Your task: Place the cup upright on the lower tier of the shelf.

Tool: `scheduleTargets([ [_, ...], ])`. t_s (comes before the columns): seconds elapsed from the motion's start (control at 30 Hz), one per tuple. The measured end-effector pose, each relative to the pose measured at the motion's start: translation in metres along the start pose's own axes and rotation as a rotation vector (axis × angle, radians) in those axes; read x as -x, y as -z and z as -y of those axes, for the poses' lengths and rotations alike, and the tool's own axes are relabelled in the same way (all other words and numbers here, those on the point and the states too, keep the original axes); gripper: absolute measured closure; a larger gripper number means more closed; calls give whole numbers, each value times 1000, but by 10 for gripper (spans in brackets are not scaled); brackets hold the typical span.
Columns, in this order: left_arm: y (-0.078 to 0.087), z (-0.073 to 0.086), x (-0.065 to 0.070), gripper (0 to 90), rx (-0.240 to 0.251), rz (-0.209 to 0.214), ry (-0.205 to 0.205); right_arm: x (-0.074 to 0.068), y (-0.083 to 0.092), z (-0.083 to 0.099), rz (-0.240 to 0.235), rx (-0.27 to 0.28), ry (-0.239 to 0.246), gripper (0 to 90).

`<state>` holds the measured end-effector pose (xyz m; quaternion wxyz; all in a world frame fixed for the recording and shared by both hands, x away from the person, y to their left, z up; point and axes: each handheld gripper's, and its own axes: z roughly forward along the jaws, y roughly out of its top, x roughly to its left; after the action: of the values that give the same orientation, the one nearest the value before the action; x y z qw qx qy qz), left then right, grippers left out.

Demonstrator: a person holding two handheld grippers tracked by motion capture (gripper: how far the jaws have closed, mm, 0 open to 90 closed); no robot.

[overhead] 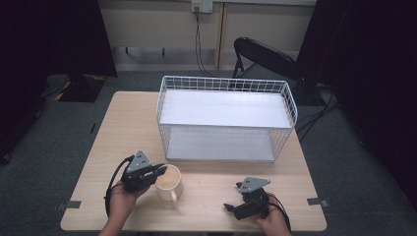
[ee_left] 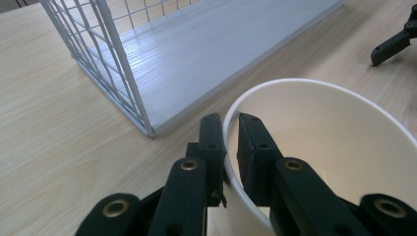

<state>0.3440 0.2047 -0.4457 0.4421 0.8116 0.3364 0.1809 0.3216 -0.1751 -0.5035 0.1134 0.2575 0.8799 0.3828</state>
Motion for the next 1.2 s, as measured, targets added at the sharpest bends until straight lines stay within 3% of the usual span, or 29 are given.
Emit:
scheduleTargets([
  [0.47, 2, -11, 4, 812, 24, 14, 49, 0, 0, 0, 0, 0, 0, 124],
  [0.83, -22, -34, 18, 814, 21, 17, 60, 0, 0, 0, 0, 0, 0, 124],
  [1.2, -45, -56, 32, 814, 13, -8, 47, 0, 0, 0, 0, 0, 0, 124],
])
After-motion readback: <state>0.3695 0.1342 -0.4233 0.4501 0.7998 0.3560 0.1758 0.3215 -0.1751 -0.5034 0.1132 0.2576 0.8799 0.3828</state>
